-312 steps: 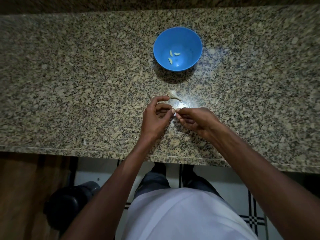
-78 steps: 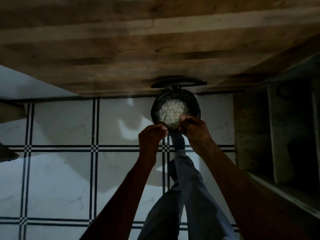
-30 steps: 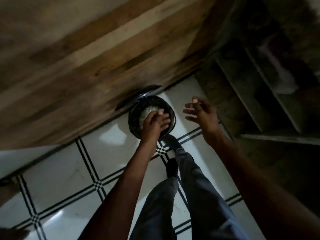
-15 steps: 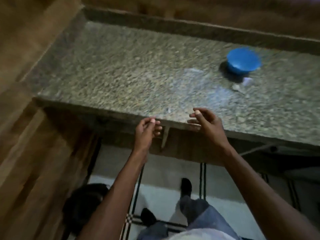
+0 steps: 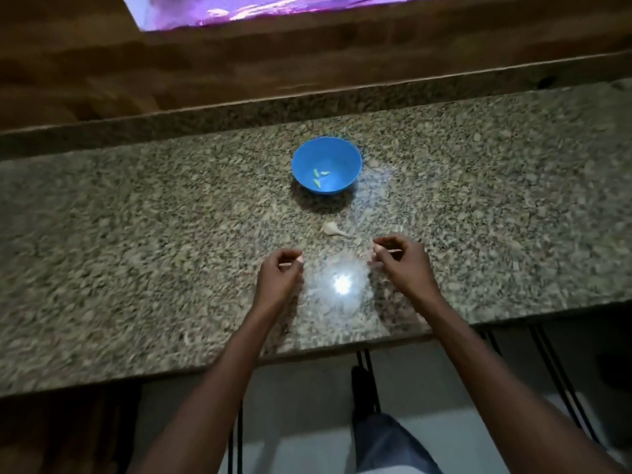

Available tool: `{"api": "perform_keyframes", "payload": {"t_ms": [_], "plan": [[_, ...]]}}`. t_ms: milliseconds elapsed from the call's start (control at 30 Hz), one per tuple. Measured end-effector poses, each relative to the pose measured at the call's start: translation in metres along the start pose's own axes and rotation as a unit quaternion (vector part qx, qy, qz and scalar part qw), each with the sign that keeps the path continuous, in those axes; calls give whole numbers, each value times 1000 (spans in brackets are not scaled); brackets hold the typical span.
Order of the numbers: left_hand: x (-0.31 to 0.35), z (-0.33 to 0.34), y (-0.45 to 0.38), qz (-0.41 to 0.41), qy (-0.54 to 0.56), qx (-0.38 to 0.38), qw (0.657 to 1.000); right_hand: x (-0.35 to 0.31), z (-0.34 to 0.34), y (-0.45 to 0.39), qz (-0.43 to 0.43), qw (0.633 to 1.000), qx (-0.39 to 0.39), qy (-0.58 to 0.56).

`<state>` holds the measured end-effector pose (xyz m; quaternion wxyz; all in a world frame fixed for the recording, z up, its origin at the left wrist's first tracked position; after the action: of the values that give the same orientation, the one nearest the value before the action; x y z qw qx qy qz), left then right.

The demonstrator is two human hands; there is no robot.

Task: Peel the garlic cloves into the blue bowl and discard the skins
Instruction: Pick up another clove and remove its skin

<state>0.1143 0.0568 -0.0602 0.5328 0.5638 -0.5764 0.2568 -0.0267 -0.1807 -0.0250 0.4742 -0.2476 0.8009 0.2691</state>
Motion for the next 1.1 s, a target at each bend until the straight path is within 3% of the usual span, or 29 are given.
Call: {"api": "perform_keyframes", "payload": {"t_ms": [200, 333, 567, 800, 1000, 1100], "plan": [[8, 25, -33, 84, -222, 13, 971, -11, 15, -68, -121, 980, -67, 143], [7, 19, -35, 90, -232, 30, 968, -3, 47, -68, -170, 957, -120, 204], [10, 20, -41, 99, -207, 18, 973, -9, 51, -58, -199, 950, -71, 231], [34, 31, -59, 121, -142, 25, 982, -74, 26, -89, -97, 992, -26, 78], [51, 68, -79, 212, -172, -95, 957, -128, 54, -143, -136, 989, -16, 57], [50, 78, -83, 255, -222, -111, 934, -126, 63, -152, -131, 989, -21, 71]]}}
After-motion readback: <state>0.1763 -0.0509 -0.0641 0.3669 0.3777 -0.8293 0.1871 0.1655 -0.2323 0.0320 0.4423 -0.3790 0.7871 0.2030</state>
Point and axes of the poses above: each hand's wrist, its own y-axis away from the middle knuckle, its own z-axis out of the palm, x = y × z, the point moved 8 cm from there along -y, towards the middle knuckle, and after that the axes turned 6 degrees about x, right-handed, at the moved point
